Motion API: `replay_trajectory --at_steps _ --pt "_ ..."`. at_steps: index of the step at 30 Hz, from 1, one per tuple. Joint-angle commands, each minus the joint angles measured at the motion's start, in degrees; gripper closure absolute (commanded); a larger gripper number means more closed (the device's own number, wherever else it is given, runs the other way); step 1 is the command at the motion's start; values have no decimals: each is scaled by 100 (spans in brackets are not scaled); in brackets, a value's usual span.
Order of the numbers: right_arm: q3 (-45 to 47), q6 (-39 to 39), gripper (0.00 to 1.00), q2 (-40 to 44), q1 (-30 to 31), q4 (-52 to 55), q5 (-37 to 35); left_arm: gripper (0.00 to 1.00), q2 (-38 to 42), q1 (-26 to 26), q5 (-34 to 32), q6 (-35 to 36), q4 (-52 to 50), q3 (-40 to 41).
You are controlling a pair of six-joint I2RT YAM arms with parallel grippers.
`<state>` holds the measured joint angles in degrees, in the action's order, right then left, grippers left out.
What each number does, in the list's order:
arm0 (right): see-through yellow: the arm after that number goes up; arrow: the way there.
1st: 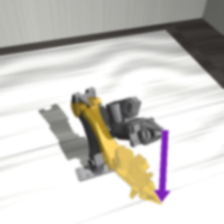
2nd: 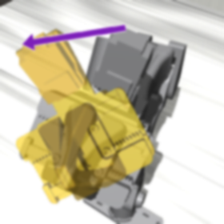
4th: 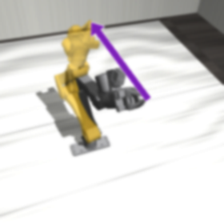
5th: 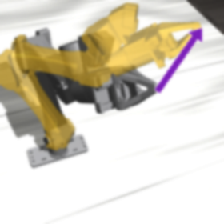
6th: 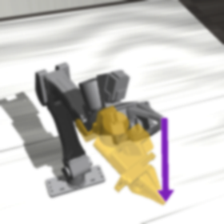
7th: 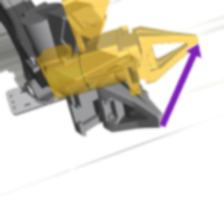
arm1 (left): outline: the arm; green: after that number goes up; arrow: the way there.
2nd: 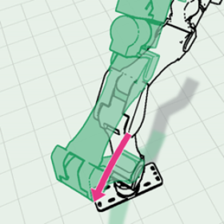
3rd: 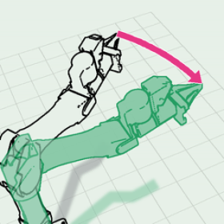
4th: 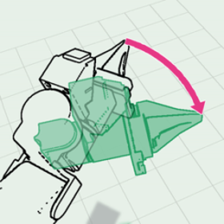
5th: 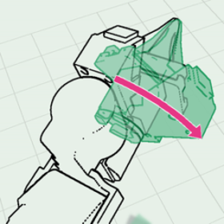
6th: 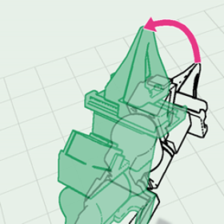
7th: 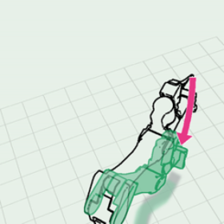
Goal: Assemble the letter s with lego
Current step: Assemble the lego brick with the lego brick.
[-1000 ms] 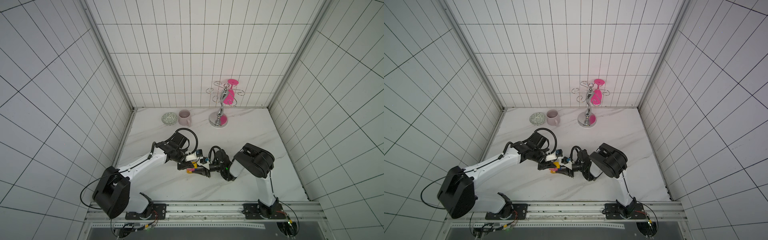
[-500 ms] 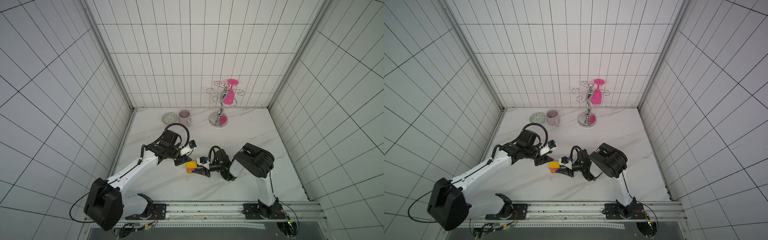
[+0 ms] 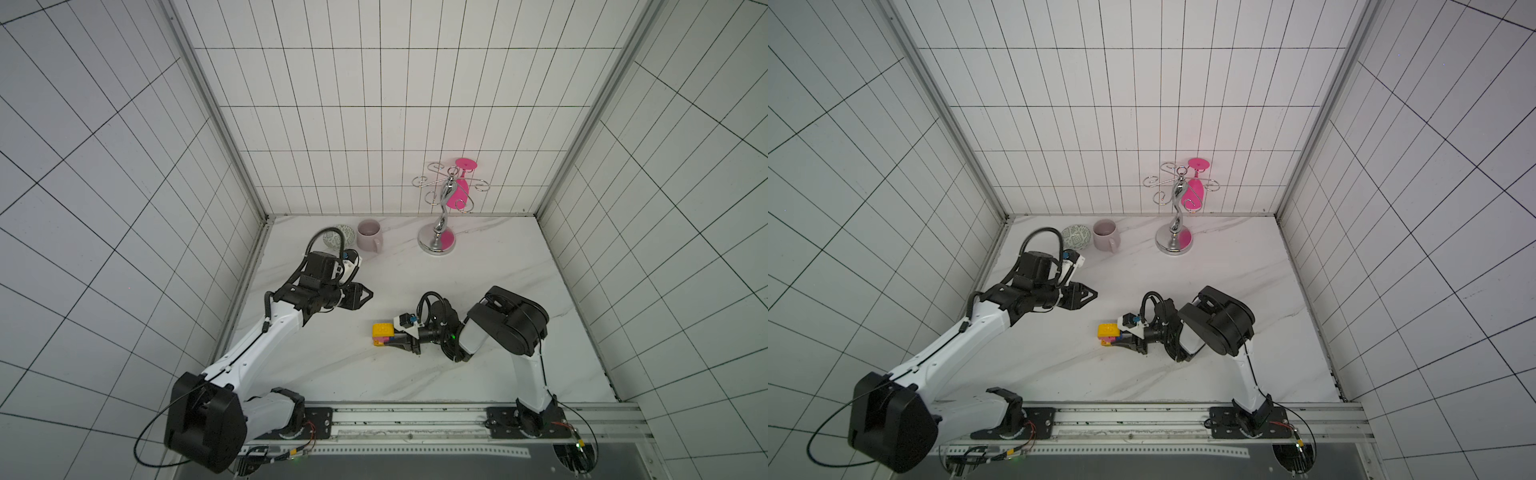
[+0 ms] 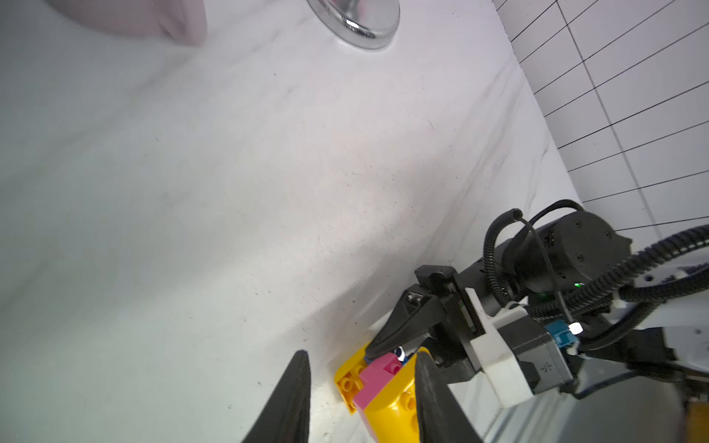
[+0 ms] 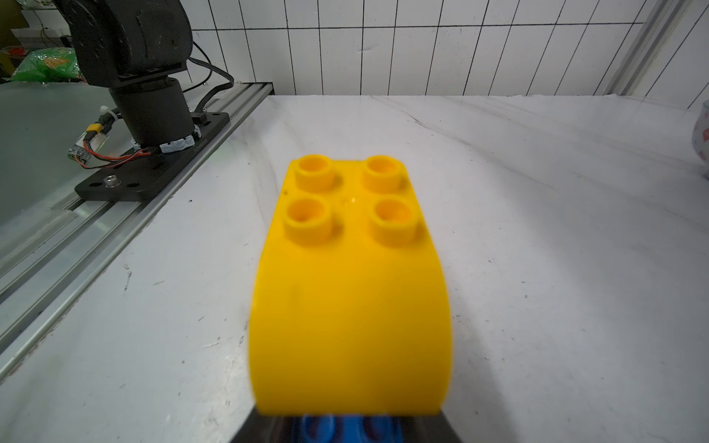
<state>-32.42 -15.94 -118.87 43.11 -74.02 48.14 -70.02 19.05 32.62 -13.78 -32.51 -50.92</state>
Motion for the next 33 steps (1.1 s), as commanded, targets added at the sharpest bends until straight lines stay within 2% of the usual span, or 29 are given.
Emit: replay_trajectory --at_steps 1,6,11,17,23,33 --pt "-97 -128 81 13 -30 107 6 63 217 -15 936 -967 -102 208" --pt "-76 -141 81 30 -26 152 11 62 327 -24 969 -718 -828 402" --pt "-58 -159 81 30 -40 159 -22 60 252 -17 941 -1008 -799 541" --pt "69 -199 81 42 -125 153 -39 60 505 12 1091 -1722 113 1091" --pt "78 -163 81 -22 -207 111 -38 60 381 17 1291 -2141 935 1488" --pt "36 -172 81 -51 -206 168 -45 62 69 -32 1267 -1923 886 1503"
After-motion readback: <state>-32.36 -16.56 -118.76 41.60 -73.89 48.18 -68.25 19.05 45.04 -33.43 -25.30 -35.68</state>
